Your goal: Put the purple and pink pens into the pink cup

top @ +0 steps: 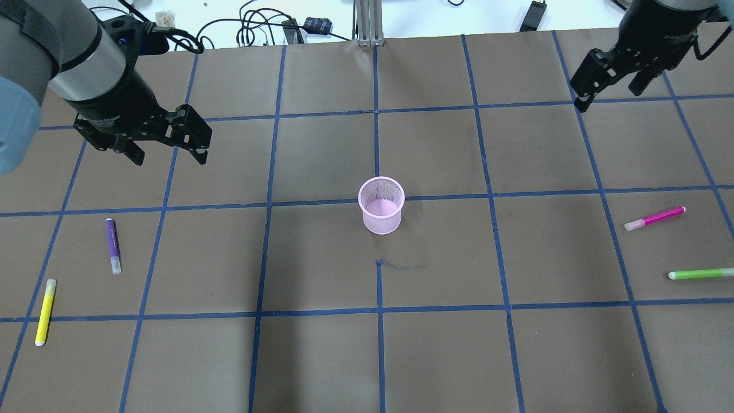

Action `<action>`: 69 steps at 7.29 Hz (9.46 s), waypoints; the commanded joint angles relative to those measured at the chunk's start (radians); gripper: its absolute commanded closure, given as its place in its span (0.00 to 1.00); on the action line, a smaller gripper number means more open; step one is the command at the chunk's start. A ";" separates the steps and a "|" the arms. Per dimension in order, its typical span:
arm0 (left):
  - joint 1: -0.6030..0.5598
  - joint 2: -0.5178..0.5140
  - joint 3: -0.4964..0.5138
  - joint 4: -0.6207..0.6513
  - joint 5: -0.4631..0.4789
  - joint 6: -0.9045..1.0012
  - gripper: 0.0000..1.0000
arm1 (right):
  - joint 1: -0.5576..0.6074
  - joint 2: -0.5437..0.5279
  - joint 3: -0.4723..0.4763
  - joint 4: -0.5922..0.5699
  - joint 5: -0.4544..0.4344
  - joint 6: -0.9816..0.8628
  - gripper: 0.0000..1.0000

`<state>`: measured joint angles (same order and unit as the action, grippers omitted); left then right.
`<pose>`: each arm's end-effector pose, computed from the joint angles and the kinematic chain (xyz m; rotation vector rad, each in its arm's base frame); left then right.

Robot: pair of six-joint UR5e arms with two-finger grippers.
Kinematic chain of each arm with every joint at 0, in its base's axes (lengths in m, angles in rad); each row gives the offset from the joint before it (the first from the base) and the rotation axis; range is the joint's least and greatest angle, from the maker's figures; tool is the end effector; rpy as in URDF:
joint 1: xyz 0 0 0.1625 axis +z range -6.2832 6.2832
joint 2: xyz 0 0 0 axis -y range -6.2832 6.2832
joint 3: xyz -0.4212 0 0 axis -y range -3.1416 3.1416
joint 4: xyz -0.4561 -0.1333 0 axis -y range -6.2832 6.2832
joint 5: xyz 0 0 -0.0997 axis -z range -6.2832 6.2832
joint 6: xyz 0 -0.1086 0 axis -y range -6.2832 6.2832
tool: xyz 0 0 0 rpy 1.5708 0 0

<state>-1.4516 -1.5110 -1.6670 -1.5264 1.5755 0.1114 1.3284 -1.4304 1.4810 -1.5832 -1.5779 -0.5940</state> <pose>-0.0687 -0.5432 0.4585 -0.0123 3.1360 -0.0116 -0.0177 -0.6239 0.4442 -0.5480 3.0837 0.0592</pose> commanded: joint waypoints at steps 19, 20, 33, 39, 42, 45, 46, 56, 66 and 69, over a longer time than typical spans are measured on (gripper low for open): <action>0.496 -0.520 -0.140 0.477 0.028 0.001 0.03 | -0.456 0.367 0.209 -0.254 0.065 -1.986 0.00; 0.499 -0.523 -0.134 0.480 0.024 0.008 0.17 | -0.457 0.366 0.219 -0.338 0.067 -1.986 0.00; 0.479 -0.474 -0.109 0.453 0.014 -0.052 1.00 | -0.475 0.349 0.248 -0.420 0.125 -2.022 0.97; 0.389 -0.354 -0.037 0.448 0.018 -0.052 1.00 | -0.370 0.136 0.249 -0.403 0.158 -1.931 1.00; 0.389 -0.353 -0.046 0.446 0.014 -0.039 1.00 | -0.148 -0.007 0.251 -0.354 0.127 -1.685 1.00; 0.389 -0.354 -0.050 0.446 0.009 -0.036 1.00 | 0.160 -0.070 0.251 -0.331 0.030 -1.296 1.00; 0.390 -0.353 -0.050 0.448 0.006 -0.024 1.00 | 0.263 -0.088 0.249 -0.308 0.024 -1.126 1.00; 0.390 -0.354 -0.050 0.450 -0.003 -0.021 1.00 | 0.752 0.187 0.242 -0.489 -0.464 -0.722 0.97; 0.124 -0.292 -0.037 0.592 -0.048 -0.229 1.00 | 0.640 0.007 0.239 -0.561 -0.413 -0.693 0.07; -0.089 -0.270 -0.050 0.685 -0.015 -0.451 1.00 | 0.447 -0.123 0.239 -0.504 -0.330 -0.630 0.08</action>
<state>-1.4497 -1.7897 -1.7116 -0.8903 1.5501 -0.2525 1.8546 -1.4997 1.7207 -2.1299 -1.9278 -1.2566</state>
